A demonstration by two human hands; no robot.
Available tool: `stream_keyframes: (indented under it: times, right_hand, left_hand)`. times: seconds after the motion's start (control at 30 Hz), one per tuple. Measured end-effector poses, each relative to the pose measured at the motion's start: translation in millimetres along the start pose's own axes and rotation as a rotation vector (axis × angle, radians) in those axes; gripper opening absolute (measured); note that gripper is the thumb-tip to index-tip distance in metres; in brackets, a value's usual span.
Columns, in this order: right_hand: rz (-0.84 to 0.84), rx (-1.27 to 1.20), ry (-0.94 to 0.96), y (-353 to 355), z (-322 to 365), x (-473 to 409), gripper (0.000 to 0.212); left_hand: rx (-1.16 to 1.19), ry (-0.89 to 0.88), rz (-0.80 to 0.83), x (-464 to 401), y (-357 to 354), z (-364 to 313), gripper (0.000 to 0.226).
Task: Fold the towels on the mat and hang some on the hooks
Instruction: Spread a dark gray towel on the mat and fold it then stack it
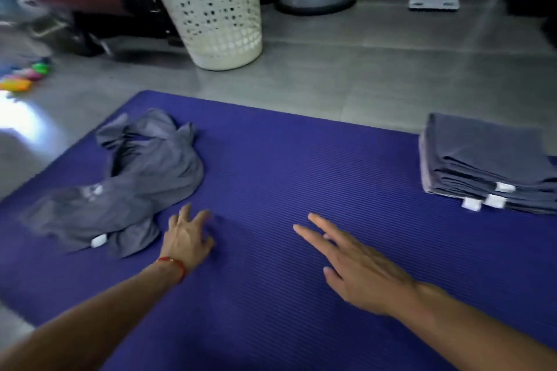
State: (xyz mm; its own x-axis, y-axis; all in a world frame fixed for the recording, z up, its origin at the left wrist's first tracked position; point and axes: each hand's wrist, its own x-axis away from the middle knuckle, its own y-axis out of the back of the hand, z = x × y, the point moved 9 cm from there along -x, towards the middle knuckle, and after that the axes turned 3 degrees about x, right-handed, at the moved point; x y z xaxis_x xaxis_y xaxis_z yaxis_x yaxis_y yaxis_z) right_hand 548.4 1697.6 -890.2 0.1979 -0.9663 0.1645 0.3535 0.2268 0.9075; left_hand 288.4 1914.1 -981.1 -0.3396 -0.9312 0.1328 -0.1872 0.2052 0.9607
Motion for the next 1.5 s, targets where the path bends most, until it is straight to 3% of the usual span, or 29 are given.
stream_keyframes:
  times: [0.17,0.37,0.5,0.57,0.63,0.73,0.83,0.93,1.03,1.07,1.13,1.2,1.3,1.37,1.43,1.5]
  right_hand:
    - [0.105,0.065,0.066,-16,35,-28,0.073]
    - [0.277,0.114,0.033,-52,30,-9,0.069]
    - [0.239,0.022,-0.002,-63,19,11,0.077]
    - [0.319,-0.052,-0.087,-76,6,28,0.09]
    - [0.275,0.007,-0.027,-77,1,31,0.09]
    - [0.127,-0.081,-0.013,-54,18,14,0.06]
    - [0.109,-0.365,-0.197,-32,33,-10,0.041]
    - [0.047,-0.895,-0.381,-23,41,-33,0.041]
    - [-0.059,-1.46,-0.492,-21,45,-52,0.067]
    - [-0.127,-1.524,-0.518,-15,39,-52,0.056]
    - [-0.183,-1.508,-0.549,-8,22,-39,0.013]
    - [-0.205,-1.408,-0.573,-2,-5,-14,0.035]
    - [-0.284,-1.152,-0.593,20,-57,47,0.042]
    - [-0.267,-0.746,-0.572,36,-94,93,0.044]
    - [-0.112,-0.282,-0.595,35,-132,134,0.043]
    - [0.132,-0.011,-0.655,2,-179,178,0.04]
  left_hand:
    - [-0.001,0.248,-0.076,-28,58,62,0.06]
    - [-0.067,0.171,0.148,-72,60,100,0.058]
    - [-0.23,0.178,0.22,-92,60,108,0.05]
    - [-0.291,0.131,0.123,-101,70,105,0.037]
    - [-0.344,0.046,-0.053,-102,87,94,0.026]
    - [-0.332,-0.179,-0.262,-74,112,52,0.011]
    - [-0.099,-0.468,-0.417,-12,133,-14,0.032]
    - [0.219,-0.758,-0.492,77,151,-92,0.022]
    - [0.428,-0.905,-0.341,154,145,-162,0.02]
    - [0.471,-0.938,-0.271,174,139,-179,0.017]
    - [0.509,-0.945,-0.186,197,122,-199,0.008]
    - [0.536,-0.848,-0.157,193,105,-200,0.006]
    - [0.467,-0.671,-0.175,168,75,-184,0.017]
    - [0.25,-0.579,-0.215,143,51,-171,0.035]
    - [0.046,-0.459,-0.182,114,27,-160,0.06]
    - [-0.09,-0.352,-0.093,89,3,-156,0.077]
